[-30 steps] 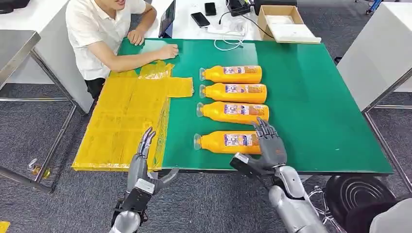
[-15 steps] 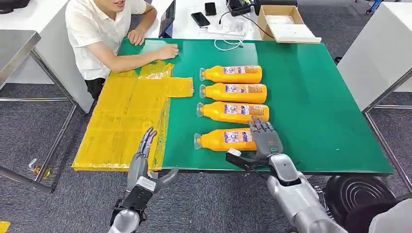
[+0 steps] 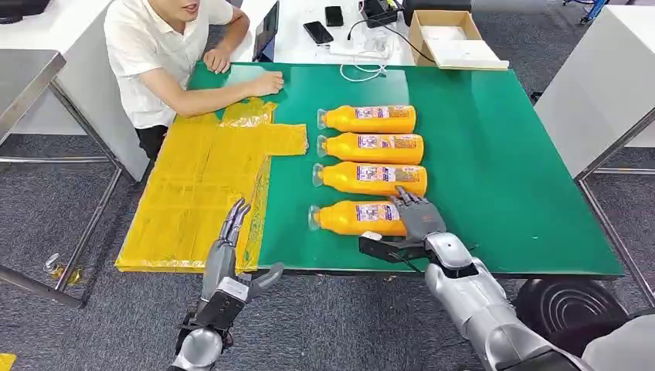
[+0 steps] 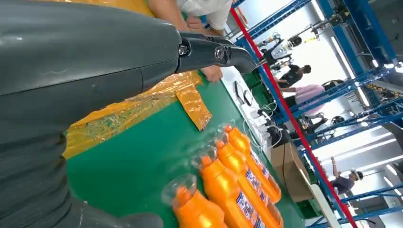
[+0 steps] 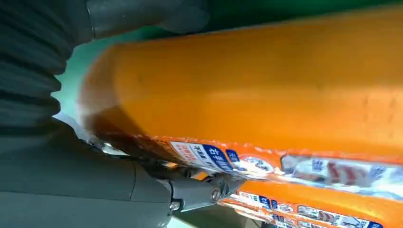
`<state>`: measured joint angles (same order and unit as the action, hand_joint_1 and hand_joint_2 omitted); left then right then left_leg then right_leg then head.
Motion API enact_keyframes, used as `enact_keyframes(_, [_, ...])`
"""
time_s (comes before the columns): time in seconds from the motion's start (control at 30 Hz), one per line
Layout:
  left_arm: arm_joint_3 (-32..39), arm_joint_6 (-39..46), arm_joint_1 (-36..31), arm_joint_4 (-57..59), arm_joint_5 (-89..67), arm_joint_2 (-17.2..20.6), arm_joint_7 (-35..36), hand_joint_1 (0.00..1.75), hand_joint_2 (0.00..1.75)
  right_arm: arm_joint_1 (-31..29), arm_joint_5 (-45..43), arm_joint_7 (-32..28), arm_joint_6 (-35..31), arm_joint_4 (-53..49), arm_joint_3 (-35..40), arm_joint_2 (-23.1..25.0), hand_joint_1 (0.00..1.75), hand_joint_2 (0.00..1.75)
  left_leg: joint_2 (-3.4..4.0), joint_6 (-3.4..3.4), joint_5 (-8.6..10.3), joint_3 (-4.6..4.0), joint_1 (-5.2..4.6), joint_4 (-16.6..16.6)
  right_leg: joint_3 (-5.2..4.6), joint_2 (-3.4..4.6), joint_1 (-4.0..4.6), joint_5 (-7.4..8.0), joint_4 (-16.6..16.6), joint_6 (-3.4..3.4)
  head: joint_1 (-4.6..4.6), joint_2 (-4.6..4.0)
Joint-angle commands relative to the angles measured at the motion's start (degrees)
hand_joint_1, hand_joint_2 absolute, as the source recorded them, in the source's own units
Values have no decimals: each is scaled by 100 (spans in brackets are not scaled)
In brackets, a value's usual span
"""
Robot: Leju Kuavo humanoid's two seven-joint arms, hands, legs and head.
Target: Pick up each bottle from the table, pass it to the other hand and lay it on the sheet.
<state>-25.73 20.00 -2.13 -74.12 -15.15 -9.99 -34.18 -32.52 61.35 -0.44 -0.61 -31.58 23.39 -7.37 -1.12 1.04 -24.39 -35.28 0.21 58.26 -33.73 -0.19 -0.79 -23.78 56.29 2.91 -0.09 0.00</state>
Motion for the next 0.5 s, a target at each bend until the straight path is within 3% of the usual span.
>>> enact_keyframes(0.03, [10, 5, -228, 410, 9, 60, 13, 0, 175, -134, -26, -14, 103, 677, 192, 63, 140, 175, 3, -5, -4, 23, 2, -9, 24, -3, 4, -3, -10, -10, -2, 0])
enact_keyframes(0.07, [-11, 4, -222, 386, 11, 79, 3, 0, 175, -136, -75, -44, 179, 690, 206, 60, 166, 175, 0, -4, -3, 20, 1, -7, 22, -3, 3, -3, -8, -8, 0, 0])
enact_keyframes(0.13, [-14, 15, -231, 392, 23, 79, -10, 0, 175, -112, -192, -103, 224, 698, 146, 59, 175, 175, 2, -5, -5, 29, -1, -10, 30, -3, 1, -6, -8, -11, 0, 0])
enact_keyframes(0.5, [-105, -13, -221, 308, 104, 153, -41, 0, 175, 389, -822, -522, 233, 703, -87, 29, 175, 175, -13, -7, -2, 43, 5, -17, 45, -20, 8, -7, -21, -13, -2, 0])
